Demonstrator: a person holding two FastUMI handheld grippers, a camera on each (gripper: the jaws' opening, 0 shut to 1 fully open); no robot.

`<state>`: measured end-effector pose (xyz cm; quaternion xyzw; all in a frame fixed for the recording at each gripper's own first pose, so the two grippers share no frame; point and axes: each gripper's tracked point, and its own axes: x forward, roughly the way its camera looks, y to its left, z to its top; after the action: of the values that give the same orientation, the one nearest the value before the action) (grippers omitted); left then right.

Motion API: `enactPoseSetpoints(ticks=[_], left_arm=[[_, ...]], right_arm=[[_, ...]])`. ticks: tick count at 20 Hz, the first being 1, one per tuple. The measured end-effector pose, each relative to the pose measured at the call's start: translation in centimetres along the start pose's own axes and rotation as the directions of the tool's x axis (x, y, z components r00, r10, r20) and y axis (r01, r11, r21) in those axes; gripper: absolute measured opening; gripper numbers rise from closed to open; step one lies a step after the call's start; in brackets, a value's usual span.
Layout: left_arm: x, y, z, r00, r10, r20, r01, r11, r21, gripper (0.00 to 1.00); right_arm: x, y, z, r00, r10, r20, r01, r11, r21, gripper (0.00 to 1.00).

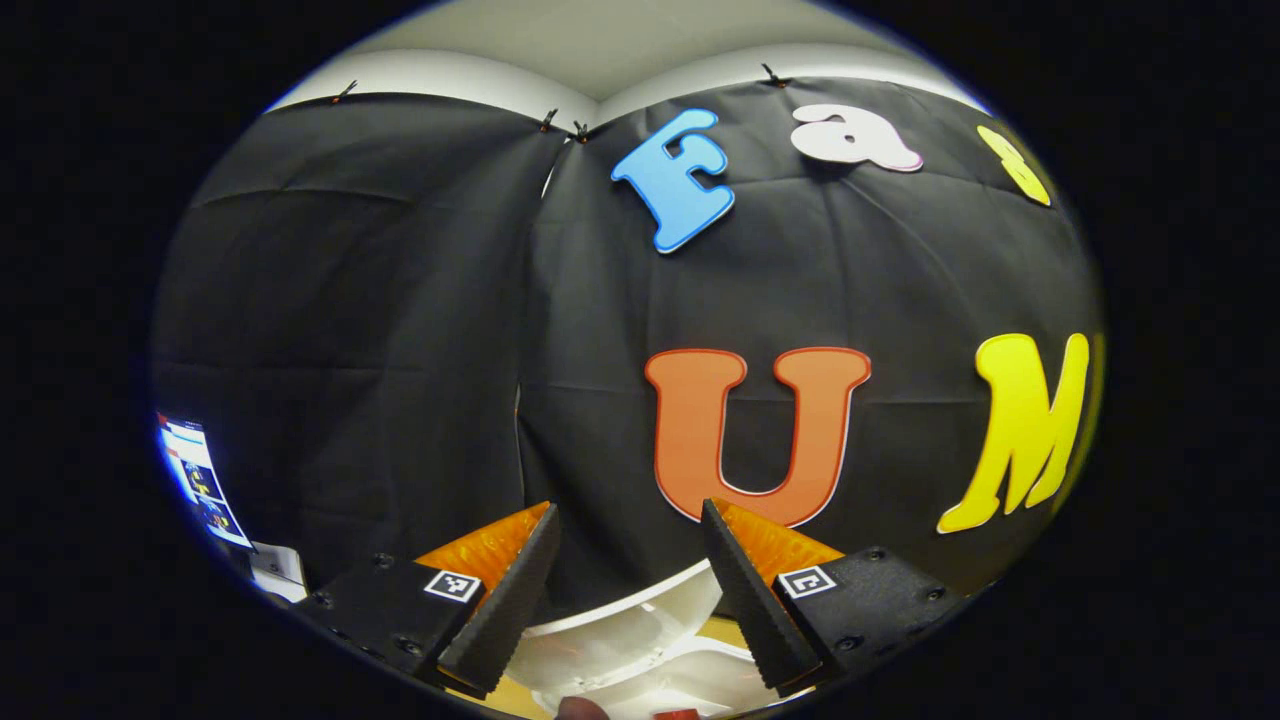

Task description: Press the lid of the desktop garbage bin to open it, pick up the crumpled paper on the desktop and throw it into the bin, then pick up the pop can on the desktop and drop it into the bin, and finally close the garbage bin lid.

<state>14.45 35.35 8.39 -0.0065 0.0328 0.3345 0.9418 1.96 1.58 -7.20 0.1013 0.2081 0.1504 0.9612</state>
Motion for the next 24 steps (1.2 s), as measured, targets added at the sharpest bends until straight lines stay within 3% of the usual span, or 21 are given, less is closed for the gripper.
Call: enactPoseSetpoints(ticks=[5,10,15,20,21,22,24], left_arm=[[1.3,0.8,-2.7,0.994,0.031,-0.107,-0.030,1.000,0.002,0.92],[0.7,-0.3,-4.0,0.988,0.009,-0.153,-0.013,1.000,-0.025,0.92],[-3.6,-2.7,-5.2,0.987,0.010,-0.158,-0.010,1.000,-0.003,0.94],[-8.4,-6.5,-10.4,0.978,-0.006,-0.209,-0.001,1.000,-0.031,0.93],[-9.0,-7.1,-11.5,0.976,-0.004,-0.218,-0.001,1.000,-0.022,0.99],[-9.7,-7.6,-12.8,0.973,0.000,-0.230,-0.002,1.000,-0.010,0.93],[-10.5,-9.0,-15.5,0.965,-0.004,-0.264,0.004,1.000,0.002,0.92]], right_arm=[[-0.2,0.2,0.2,1.000,-0.001,0.004,0.001,1.000,-0.011,0.88],[-0.6,0.4,0.2,1.000,0.017,0.005,-0.017,1.000,-0.013,0.88],[-1.2,-0.4,0.1,1.000,0.025,0.006,-0.025,0.999,-0.021,0.88],[-1.9,-1.6,0.1,1.000,0.026,-0.008,-0.027,0.998,-0.056,0.88],[-2.1,-1.8,0.1,1.000,0.026,-0.009,-0.027,0.998,-0.061,0.88],[-2.3,-2.0,0.1,1.000,0.025,-0.011,-0.025,0.997,-0.066,0.88],[-2.7,-2.5,-0.3,1.000,0.013,-0.020,-0.014,0.996,-0.083,0.87]])
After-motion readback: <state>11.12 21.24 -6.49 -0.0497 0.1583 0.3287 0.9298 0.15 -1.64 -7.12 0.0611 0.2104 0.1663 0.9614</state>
